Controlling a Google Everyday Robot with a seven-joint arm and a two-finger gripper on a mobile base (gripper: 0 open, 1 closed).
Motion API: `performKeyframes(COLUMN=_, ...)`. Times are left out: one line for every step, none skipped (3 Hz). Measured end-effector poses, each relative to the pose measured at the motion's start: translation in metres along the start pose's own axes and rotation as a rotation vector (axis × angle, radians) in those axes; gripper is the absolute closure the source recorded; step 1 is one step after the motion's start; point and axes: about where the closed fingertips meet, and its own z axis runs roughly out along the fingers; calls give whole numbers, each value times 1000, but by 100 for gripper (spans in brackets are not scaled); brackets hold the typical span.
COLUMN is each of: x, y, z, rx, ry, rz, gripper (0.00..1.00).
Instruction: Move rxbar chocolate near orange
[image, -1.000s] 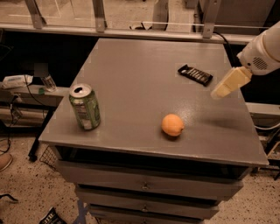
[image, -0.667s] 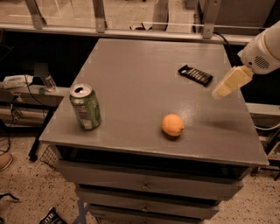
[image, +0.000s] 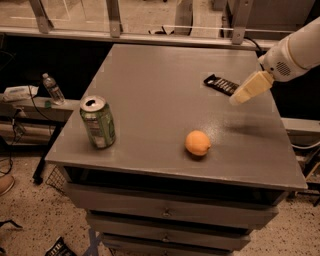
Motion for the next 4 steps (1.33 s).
performKeyframes(x=-9, y=-13, z=22, rx=-24, ry=-81, rz=46, gripper=0)
performKeyframes(x=-9, y=-23, z=42, rx=-38, ry=-134, rz=114, gripper=0)
performKeyframes(x=-5, y=-34, z=59, rx=-21, ry=-155, rz=171, gripper=0)
performKeyframes(x=1, y=-49, z=72, rx=14, ry=-165, rz=222, gripper=0)
